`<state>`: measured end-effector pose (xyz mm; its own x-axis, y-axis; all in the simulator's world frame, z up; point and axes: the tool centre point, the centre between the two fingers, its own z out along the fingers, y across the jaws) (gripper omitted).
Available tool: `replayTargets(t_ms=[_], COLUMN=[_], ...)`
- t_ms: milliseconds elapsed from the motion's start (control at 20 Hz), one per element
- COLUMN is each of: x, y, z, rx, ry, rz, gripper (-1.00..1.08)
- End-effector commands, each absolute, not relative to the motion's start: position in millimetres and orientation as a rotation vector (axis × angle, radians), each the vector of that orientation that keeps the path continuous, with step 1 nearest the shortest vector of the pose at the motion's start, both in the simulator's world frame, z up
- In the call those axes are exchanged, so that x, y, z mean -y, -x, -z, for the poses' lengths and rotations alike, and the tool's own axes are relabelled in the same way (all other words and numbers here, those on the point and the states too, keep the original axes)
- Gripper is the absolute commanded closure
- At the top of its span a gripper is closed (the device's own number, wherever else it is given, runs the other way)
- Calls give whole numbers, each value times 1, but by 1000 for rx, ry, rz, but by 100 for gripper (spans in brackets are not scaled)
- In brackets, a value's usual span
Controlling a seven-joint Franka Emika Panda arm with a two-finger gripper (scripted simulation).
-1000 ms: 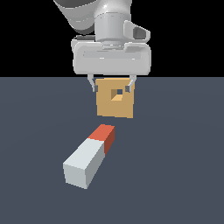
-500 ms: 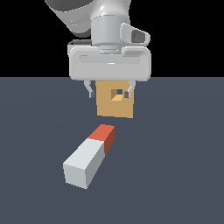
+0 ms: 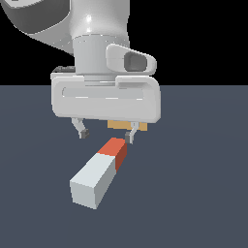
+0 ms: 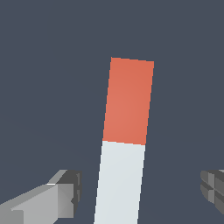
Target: Insert the peg into the horizontal hole in a box.
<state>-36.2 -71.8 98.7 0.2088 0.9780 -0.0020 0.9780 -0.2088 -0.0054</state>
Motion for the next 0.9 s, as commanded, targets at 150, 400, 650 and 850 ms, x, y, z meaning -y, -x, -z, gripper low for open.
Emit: replayTargets(t_ms=[150, 400, 650, 850], x=[98, 105, 104, 104], y=[52, 56, 56, 57], z=[-80, -74, -69, -53], rx=[1876, 1849, 1853, 1851], ry=[2521, 2542, 2538, 2539], rz=[-3, -2, -4, -3], gripper=[-92, -92, -92, -92])
